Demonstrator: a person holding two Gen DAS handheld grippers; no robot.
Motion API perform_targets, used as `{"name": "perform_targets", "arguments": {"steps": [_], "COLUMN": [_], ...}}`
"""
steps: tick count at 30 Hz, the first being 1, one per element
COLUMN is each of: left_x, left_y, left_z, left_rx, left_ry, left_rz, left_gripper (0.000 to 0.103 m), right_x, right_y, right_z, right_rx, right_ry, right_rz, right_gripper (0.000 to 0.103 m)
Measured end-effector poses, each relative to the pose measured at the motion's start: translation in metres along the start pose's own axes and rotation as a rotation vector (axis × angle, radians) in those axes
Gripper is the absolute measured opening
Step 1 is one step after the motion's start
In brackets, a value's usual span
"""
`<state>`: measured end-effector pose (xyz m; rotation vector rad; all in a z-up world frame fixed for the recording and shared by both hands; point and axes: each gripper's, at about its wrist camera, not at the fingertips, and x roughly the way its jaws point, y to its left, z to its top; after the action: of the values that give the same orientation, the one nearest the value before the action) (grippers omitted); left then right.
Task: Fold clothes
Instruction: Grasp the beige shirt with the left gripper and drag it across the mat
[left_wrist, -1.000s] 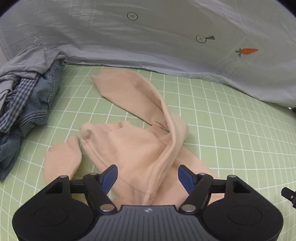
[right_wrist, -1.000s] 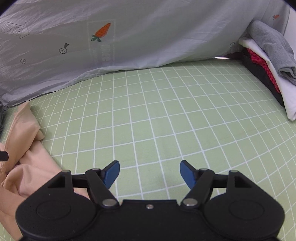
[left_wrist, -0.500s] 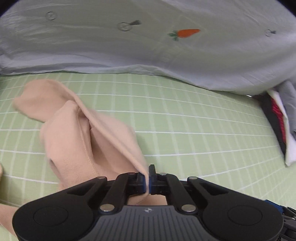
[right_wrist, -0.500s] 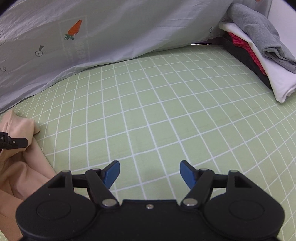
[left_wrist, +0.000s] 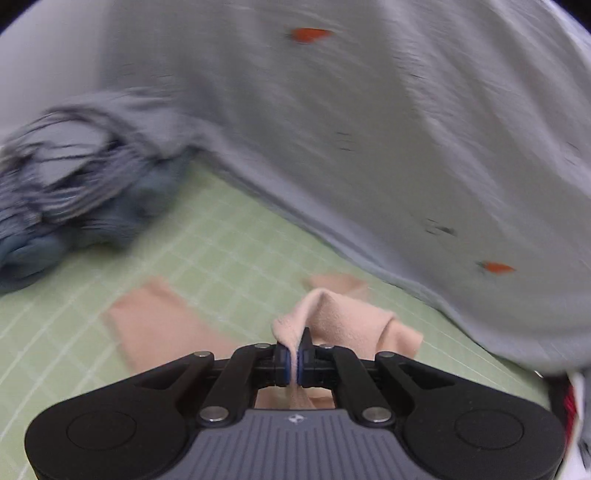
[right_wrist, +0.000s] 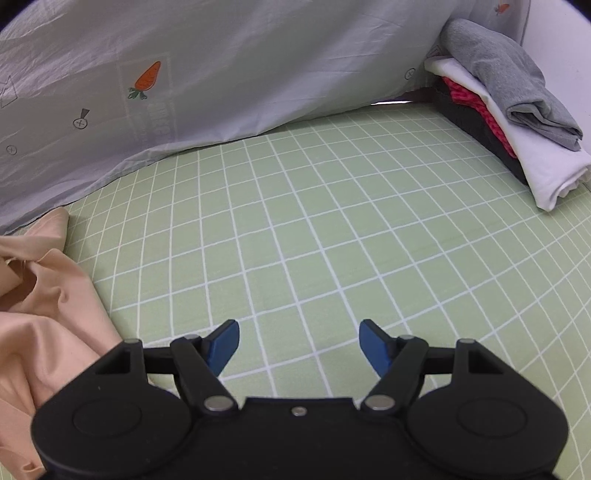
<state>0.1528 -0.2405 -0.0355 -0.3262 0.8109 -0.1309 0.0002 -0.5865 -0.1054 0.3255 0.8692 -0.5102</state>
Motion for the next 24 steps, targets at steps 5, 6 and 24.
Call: {"name": "perform_targets", "arguments": {"steps": [5, 6, 24], "left_x": [-0.001, -0.001, 0.017], "left_y": [0.019, 0.022, 0.005], "left_z": [-0.002, -0.002, -0.002], "left_rx": [-0.020, -0.024, 0.087], "left_ry": [0.015, 0.018, 0.042], "left_rz": [0.130, 0.156, 0.405], "left_gripper": [0.020, 0.027, 0.084], "right_x": [0.000, -0.001, 0.009], "right_y": [0.017, 0.019, 0.003], "right_z": [-0.001, -0.002, 0.005], "right_rx": [-0.057, -0.063, 0.013], "right_ry": [0.000, -0.001, 0.028], "right_rz": [0.017, 0.015, -0.005], "right_gripper": [0.073, 0.073, 0.076]}}
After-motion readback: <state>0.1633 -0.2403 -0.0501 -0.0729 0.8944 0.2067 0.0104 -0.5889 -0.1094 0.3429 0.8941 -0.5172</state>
